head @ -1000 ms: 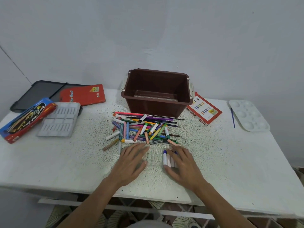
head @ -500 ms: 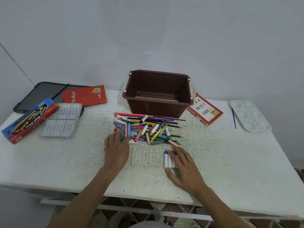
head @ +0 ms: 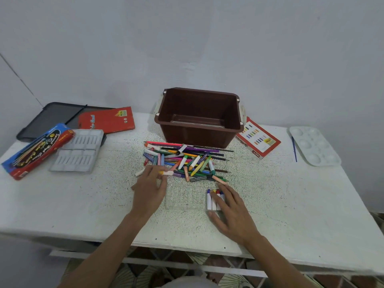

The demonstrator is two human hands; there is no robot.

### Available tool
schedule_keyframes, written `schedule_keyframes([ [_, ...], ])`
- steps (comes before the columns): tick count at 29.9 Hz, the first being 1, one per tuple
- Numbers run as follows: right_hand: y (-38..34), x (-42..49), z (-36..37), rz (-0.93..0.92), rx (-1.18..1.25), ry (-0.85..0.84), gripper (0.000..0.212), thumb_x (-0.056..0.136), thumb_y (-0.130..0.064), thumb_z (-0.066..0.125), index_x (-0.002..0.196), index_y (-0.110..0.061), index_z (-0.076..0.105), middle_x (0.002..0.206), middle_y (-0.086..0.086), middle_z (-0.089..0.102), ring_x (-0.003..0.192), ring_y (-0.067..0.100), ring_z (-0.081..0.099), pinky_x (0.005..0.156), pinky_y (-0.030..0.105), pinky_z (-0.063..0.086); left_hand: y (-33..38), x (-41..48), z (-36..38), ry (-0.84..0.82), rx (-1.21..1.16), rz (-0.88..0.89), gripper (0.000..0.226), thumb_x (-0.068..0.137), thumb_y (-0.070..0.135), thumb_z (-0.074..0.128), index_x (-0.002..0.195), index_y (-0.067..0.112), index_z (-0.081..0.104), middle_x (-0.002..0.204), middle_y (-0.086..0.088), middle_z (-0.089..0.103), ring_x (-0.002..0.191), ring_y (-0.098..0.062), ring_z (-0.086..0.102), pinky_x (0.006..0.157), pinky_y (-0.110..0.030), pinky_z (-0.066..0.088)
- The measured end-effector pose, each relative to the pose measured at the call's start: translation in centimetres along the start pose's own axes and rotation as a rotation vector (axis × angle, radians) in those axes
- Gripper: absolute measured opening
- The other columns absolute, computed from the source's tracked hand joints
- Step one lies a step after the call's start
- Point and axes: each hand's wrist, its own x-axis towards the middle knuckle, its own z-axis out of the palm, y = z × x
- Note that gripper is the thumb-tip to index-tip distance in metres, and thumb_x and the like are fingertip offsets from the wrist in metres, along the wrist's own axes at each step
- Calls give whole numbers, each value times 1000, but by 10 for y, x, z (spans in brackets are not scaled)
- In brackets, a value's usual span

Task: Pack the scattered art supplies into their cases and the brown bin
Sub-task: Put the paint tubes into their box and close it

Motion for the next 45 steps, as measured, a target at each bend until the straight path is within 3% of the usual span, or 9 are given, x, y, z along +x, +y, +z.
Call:
schedule_keyframes([
  [3, -2, 1, -1, -1, -10, 0, 57, 98, -58, 41, 145, -25, 45, 154, 5, 36, 146, 21, 23, 116, 34, 19, 23, 1, 2, -51, -269, -176, 23, 91, 7, 64, 102, 27, 62, 102, 8, 59, 84, 8, 60, 65, -9, 46],
  [7, -2, 0, -1, 12, -20, -10, 58, 99, -58, 39, 146, -26, 43, 156, 3, 33, 147, 19, 19, 117, 32, 14, 38, -3, 13, -195, -451, -291, 19, 91, 4, 62, 105, 16, 67, 95, -1, 67, 58, 8, 55, 48, -9, 40],
  [11, -3, -1, 0, 9, -11, -8, 57, 99, -58, 40, 147, -26, 42, 156, 4, 32, 147, 20, 19, 118, 35, 20, 42, -10, 27, -362, -507, -281, 29, 91, 1, 61, 112, 20, 67, 86, -2, 70, 46, 1, 48, 43, -13, 33],
  [17, -3, 0, 0, 5, -4, 7, 57, 99, -57, 41, 146, -26, 43, 155, 4, 34, 146, 20, 21, 116, 38, 26, 51, -6, 42, -523, -409, -294, 35, 89, 9, 66, 117, 25, 53, 101, 1, 63, 81, -2, 63, 61, -14, 48],
  [24, -3, 0, 0, -17, 12, 45, 56, 97, -54, 48, 143, -22, 48, 151, 6, 39, 144, 22, 27, 119, 33, 21, 55, 0, 50, -574, -369, -283, 26, 87, 13, 69, 105, 19, 52, 94, 5, 63, 84, -6, 60, 67, -13, 43],
  [28, -3, 0, 0, -21, 15, 51, 55, 98, -54, 47, 143, -22, 48, 151, 7, 39, 144, 23, 27, 118, 35, 24, 55, 1, 50, -610, -362, -273, 26, 88, 10, 68, 105, 23, 53, 90, 11, 61, 88, -6, 61, 68, -15, 46],
  [31, -2, 0, 0, -17, 7, 43, 56, 98, -55, 45, 144, -23, 47, 154, 6, 36, 145, 22, 24, 119, 33, 19, 52, 2, 50, -617, -365, -286, 27, 87, 8, 68, 106, 23, 54, 90, 9, 61, 88, -7, 61, 70, -15, 47],
  [37, -1, 0, 3, -21, 6, 50, 57, 97, -55, 48, 143, -22, 48, 152, 7, 38, 144, 24, 26, 118, 38, 26, 44, 0, 57, -666, -224, -161, 28, 88, 16, 68, 113, 24, 60, 102, 6, 62, 94, -7, 59, 86, -27, 53],
  [45, 0, -1, 4, -26, 19, 73, 57, 96, -53, 51, 142, -20, 49, 152, 9, 39, 144, 25, 27, 118, 40, 26, 33, -16, 66, -568, 7, 164, 44, 96, 36, 55, 136, 19, 53, 110, 7, 48, 106, -9, 47, 97, -30, 41],
])
